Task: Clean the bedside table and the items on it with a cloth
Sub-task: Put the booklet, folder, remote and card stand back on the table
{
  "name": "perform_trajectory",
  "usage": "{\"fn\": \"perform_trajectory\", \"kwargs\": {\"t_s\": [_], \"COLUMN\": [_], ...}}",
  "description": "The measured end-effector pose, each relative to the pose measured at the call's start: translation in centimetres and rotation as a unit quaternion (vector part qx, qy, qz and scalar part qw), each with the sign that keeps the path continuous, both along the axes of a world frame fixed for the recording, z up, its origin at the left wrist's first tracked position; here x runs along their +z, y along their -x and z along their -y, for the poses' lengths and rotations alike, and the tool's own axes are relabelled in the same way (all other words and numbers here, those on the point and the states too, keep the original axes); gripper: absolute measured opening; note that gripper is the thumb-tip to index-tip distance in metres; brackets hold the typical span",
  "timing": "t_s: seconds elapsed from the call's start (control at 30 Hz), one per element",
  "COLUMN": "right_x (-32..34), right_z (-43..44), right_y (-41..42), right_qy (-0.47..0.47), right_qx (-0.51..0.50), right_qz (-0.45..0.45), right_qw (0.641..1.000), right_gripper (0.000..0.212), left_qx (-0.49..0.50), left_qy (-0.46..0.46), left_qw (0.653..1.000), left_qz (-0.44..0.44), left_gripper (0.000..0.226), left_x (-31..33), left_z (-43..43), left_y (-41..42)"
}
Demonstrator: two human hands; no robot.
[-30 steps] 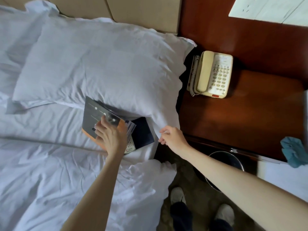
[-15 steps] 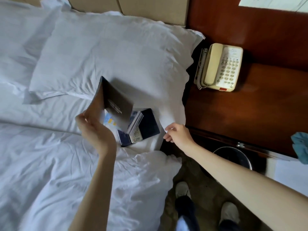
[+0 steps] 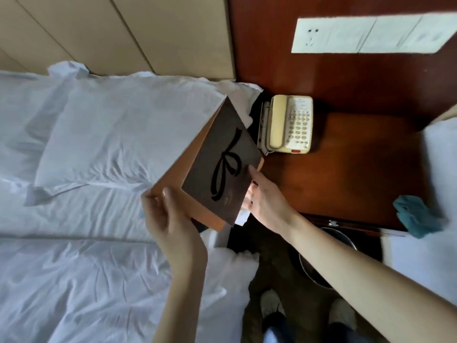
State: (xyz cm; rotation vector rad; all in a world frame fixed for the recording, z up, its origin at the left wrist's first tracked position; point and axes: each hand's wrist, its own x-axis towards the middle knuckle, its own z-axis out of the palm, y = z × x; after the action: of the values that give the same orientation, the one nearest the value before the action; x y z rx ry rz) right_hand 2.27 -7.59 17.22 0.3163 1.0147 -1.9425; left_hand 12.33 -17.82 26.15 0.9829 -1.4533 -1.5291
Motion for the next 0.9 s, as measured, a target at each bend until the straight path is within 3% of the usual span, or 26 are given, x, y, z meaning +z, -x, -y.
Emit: {"fn": "perform_trajectory", "kwargs": {"t_s": [0.07, 0.13, 0.27, 0.4, 0.57, 0.67, 0.77, 0.83, 0.9], "right_x": [0.0, -0.3, -1.9, -3.7, -5.0, -5.0, -4.2, -3.7, -3.3], "right_z": [-2.4, -4.9, -10.5, -16.5, -25.0, -29.7, -33.1, -34.7, -36.0], "right_y": [1.1, 2.2, 4.1, 7.5, 13.1, 16.6, 19.8, 21.5, 23.1], "right_qy": [0.089, 0.118, 0.06, -0.03, -0.175, -0.263, -0.307, -0.318, -0.338], "right_qx": [-0.039, -0.062, -0.108, -0.146, -0.065, 0.051, 0.15, 0.203, 0.25], "right_qz": [0.044, 0.056, 0.027, 0.015, -0.068, -0.144, -0.194, -0.225, -0.253], "right_qw": [0.994, 0.989, 0.992, 0.989, 0.98, 0.953, 0.92, 0.898, 0.872], "right_gripper": [0.054, 0.056, 0.041, 0.042, 0.052, 0.055, 0.051, 0.042, 0.041], "left_qx": [-0.036, -0.059, -0.094, -0.241, -0.372, -0.382, -0.404, -0.444, -0.491], "left_qy": [-0.075, -0.103, -0.155, -0.22, -0.179, -0.161, -0.071, 0.009, 0.061], "left_qw": [0.996, 0.993, 0.983, 0.945, 0.904, 0.899, 0.894, 0.865, 0.813], "left_qz": [-0.023, 0.0, -0.008, 0.008, 0.112, 0.144, 0.179, 0.235, 0.309], "left_gripper": [0.017, 0.012, 0.021, 0.025, 0.025, 0.042, 0.044, 0.046, 0.046], "left_x": [-0.5, -1.4, -3.3, -5.5, -8.1, -9.4, -10.6, -11.7, -12.9], "left_z": [-1.9, -4.4, -8.2, -10.5, -13.2, -15.8, -18.7, -20.7, -22.9], "left_y": [1.2, 2.7, 5.4, 7.4, 10.6, 14.2, 18.7, 21.4, 23.8]}}
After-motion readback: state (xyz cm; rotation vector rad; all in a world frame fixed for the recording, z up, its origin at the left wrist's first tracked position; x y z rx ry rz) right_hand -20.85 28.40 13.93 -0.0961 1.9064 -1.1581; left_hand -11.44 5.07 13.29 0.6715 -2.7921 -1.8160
